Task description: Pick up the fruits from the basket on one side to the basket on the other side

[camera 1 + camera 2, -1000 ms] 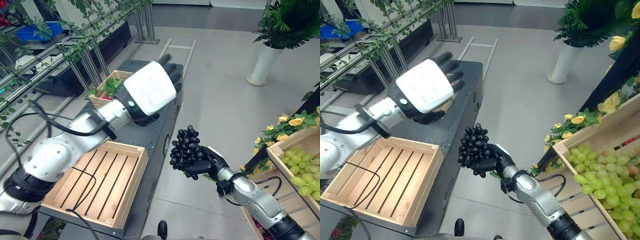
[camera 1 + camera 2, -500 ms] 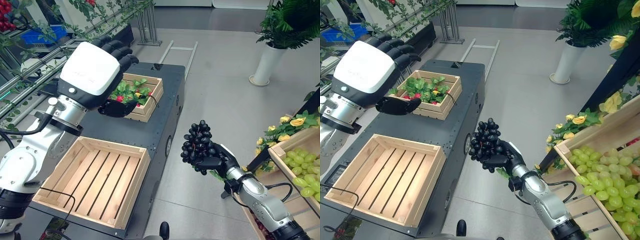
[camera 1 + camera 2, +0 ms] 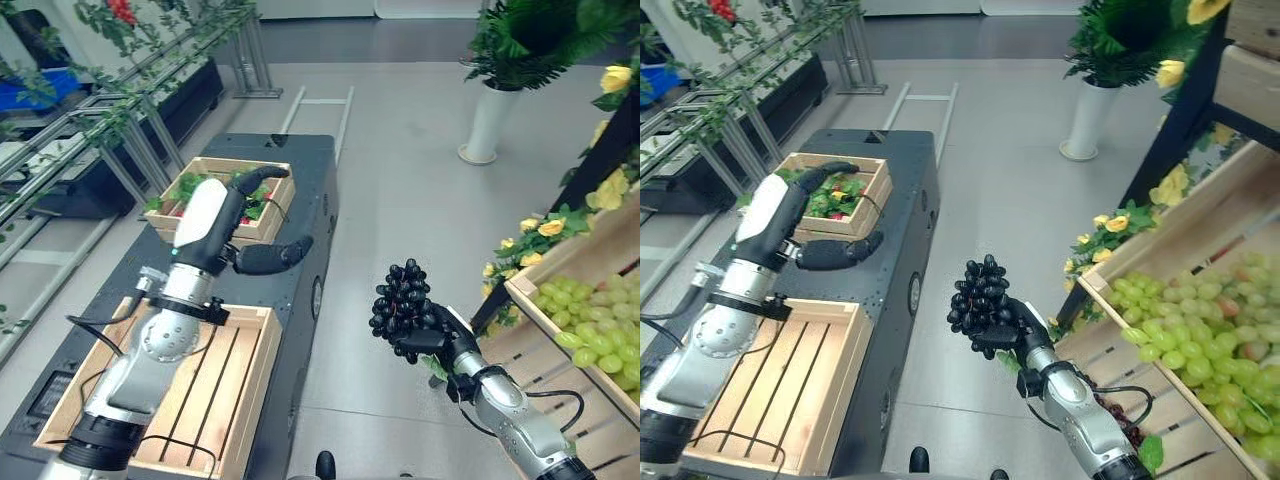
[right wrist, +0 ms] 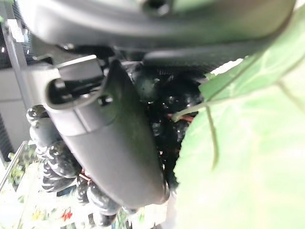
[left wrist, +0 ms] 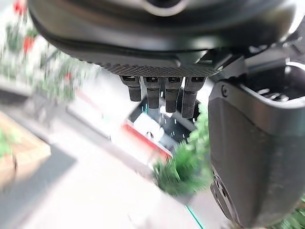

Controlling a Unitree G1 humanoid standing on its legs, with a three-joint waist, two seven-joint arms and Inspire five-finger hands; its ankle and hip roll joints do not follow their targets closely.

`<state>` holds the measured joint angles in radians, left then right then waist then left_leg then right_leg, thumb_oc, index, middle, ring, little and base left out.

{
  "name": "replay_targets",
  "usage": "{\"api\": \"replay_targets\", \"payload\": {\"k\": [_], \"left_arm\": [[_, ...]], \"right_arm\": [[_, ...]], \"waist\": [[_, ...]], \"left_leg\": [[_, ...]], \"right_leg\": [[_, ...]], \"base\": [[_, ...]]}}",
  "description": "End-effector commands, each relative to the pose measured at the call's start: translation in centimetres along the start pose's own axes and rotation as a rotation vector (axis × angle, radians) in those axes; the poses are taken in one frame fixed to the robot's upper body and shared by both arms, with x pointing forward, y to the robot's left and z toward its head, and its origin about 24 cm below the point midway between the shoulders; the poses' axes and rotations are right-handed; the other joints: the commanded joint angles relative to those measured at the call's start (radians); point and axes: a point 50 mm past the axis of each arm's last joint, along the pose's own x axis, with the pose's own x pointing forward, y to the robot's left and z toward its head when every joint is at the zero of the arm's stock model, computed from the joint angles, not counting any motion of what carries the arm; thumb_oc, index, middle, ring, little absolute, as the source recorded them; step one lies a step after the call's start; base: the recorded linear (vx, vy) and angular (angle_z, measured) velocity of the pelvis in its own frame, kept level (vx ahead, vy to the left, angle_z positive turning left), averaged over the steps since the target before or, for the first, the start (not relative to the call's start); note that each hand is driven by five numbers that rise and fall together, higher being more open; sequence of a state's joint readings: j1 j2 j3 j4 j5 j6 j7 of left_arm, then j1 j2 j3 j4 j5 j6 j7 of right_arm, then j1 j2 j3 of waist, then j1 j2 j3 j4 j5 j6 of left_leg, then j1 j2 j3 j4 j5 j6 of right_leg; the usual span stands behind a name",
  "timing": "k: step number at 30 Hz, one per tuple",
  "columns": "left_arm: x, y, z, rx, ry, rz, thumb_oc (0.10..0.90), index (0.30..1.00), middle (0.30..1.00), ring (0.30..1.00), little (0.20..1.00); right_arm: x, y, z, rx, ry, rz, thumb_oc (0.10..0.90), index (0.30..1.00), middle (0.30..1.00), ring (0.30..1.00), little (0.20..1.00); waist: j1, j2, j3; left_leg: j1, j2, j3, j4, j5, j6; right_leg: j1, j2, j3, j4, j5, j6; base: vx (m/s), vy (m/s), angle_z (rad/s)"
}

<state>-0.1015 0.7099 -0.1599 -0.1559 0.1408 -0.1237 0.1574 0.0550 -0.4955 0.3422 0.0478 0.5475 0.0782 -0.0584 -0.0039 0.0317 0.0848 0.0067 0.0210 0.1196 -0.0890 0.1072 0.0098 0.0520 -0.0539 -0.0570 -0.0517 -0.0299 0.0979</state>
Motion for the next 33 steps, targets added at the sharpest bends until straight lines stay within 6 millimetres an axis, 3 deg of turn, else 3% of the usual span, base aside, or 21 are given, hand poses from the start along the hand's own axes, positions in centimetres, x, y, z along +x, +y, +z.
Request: {"api": "replay_targets", "payload": {"k": [1,6,7,9,12,19,23,33], "left_arm": [[2.6,2.0,2.4,-0.076,-0.178,0.166,0.800,0.900,0.900,0.900,0.900],[3.7,1.2,2.3,-0.186,-0.167,0.286,0.800,0.900,0.900,0.900,0.900],[3.7,1.2,2.3,-0.186,-0.168,0.287,0.800,0.900,0.900,0.900,0.900],[4.3,0.7,2.5,-0.203,-0.185,0.331,0.800,0.900,0.900,0.900,0.900],[4.6,0.2,2.3,-0.303,-0.170,0.340,0.800,0.900,0.900,0.900,0.900],[5.0,-1.8,2.6,-0.402,-0.155,0.362,0.800,0.900,0.900,0.900,0.900],[5.4,-2.2,3.4,-0.401,-0.195,0.368,0.800,0.900,0.900,0.900,0.900],[5.7,-2.6,5.0,-0.411,-0.289,0.356,0.800,0.900,0.900,0.900,0.900]], "right_arm": [[1.1,1.6,7.9,0.018,-0.454,0.048,0.400,0.300,0.300,0.300,0.300],[1.5,1.2,9.7,-0.022,-0.539,0.056,0.400,0.300,0.300,0.300,0.300],[1.5,1.2,9.8,-0.022,-0.540,0.056,0.400,0.300,0.300,0.300,0.300],[1.5,0.8,10.7,-0.037,-0.595,0.045,0.400,0.300,0.300,0.300,0.300],[1.2,0.7,11.1,-0.013,-0.627,0.030,0.400,0.300,0.300,0.300,0.300],[0.9,0.8,11.6,0.025,-0.710,0.004,0.400,0.300,0.300,0.300,0.300],[1.0,0.3,11.9,0.093,-0.745,-0.019,0.400,0.300,0.300,0.300,0.300],[0.6,0.8,12.3,0.153,-0.830,-0.064,0.400,0.300,0.300,0.300,0.300]], "waist": [[-0.016,-0.033,0.043],[-0.046,-0.031,0.184],[-0.046,-0.031,0.183],[-0.061,-0.034,0.255],[-0.070,-0.039,0.303],[-0.085,-0.047,0.393],[-0.089,-0.047,0.435],[-0.105,-0.034,0.435]], "left_leg": [[-0.003,-0.037,-0.008,0.041,-0.122,0.003],[-0.122,-0.051,-0.004,0.196,-0.145,0.004],[-0.125,-0.050,-0.004,0.200,-0.146,0.004],[-0.227,-0.045,0.001,0.345,-0.161,-0.006],[-0.318,-0.034,-0.004,0.466,-0.180,-0.019],[-0.428,-0.021,0.002,0.570,-0.178,-0.025],[-0.477,-0.019,-0.006,0.603,-0.163,-0.027],[-0.624,0.001,0.022,0.651,-0.132,-0.028]], "right_leg": [[-0.089,0.041,-0.031,0.044,0.028,-0.016],[-0.193,0.064,-0.003,0.175,-0.001,-0.041],[-0.196,0.064,-0.003,0.178,-0.002,-0.041],[-0.284,0.062,-0.009,0.298,-0.017,-0.054],[-0.348,0.050,-0.018,0.399,-0.040,-0.062],[-0.428,0.049,-0.033,0.484,-0.062,-0.072],[-0.456,0.055,-0.031,0.504,-0.065,-0.077],[-0.559,0.068,-0.011,0.518,-0.075,-0.094]], "base": [[-0.28,-0.029,-0.25],[-0.20,-0.012,-0.41],[-0.19,-0.021,-0.20],[-0.19,-0.024,-0.21],[-0.07,-0.015,-0.03],[-0.06,-0.009,-0.01],[-0.03,-0.016,-0.02],[0.02,-0.016,-0.07]]}}
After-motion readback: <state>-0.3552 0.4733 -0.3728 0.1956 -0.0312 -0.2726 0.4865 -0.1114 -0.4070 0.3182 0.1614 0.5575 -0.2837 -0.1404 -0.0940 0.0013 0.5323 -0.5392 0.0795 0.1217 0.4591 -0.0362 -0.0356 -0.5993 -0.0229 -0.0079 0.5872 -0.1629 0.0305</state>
